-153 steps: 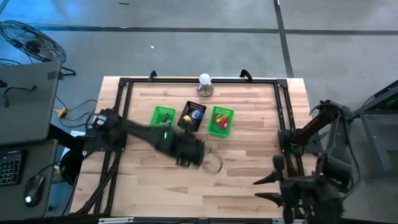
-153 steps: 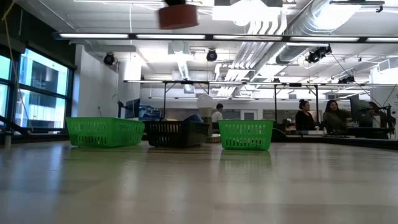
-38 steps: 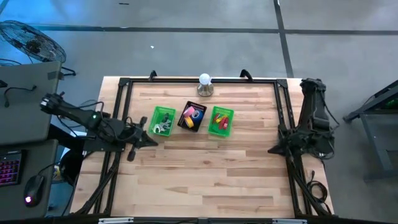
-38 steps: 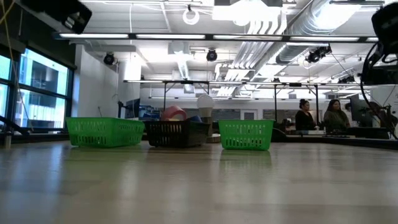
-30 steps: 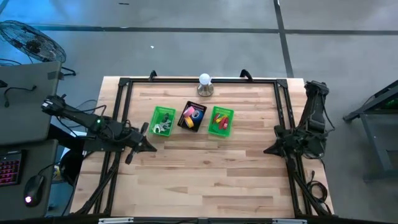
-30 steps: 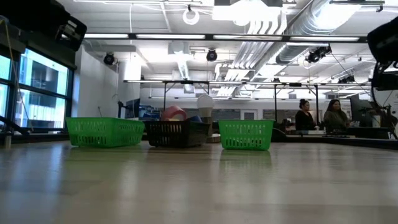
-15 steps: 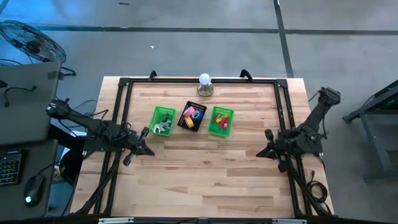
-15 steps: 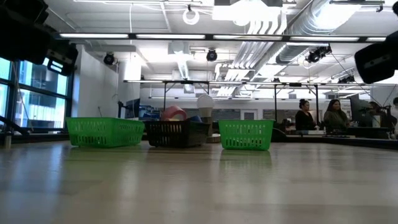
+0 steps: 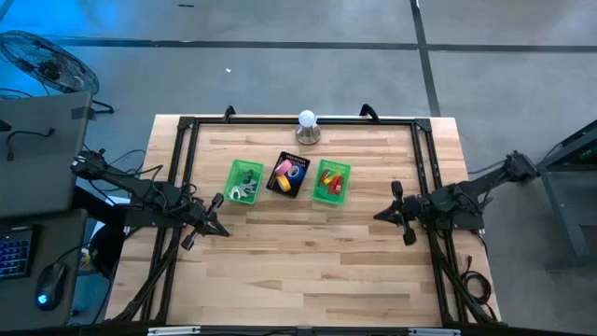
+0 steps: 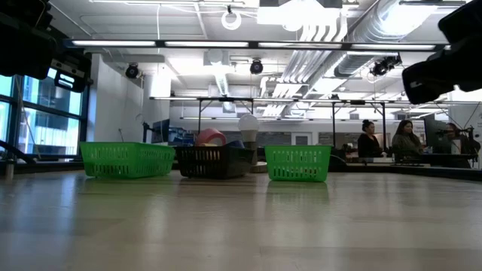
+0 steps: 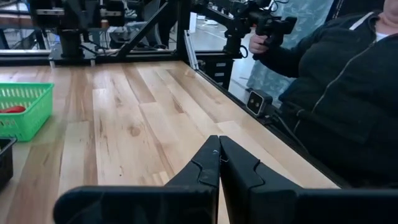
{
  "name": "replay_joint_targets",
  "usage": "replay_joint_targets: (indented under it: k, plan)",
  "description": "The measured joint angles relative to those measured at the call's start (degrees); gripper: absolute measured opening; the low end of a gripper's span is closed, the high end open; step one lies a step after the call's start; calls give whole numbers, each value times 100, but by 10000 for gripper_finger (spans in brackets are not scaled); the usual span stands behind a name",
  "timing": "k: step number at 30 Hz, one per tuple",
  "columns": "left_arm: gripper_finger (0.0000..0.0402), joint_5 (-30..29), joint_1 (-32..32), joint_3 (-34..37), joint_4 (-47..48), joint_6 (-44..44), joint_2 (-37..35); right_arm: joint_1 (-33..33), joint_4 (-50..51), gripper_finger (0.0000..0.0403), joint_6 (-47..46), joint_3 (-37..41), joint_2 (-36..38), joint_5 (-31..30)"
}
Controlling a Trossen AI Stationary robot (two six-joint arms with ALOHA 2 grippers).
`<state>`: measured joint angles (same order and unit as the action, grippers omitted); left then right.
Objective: Pick and place Stapler, Stapler remover, tape
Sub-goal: Return to Home Position
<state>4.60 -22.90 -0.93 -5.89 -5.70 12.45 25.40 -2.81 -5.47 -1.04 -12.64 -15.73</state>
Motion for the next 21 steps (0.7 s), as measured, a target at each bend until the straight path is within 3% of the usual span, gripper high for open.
replay_joint_targets:
  k: [7,21]
  plan:
    - [0,-2,0,9,-2,51,0,-1156,-244,0,357,-4,79,1182]
    - [0,-15,0,15,-41,-10,0,-1275,306,0,693,-105,1241,1175]
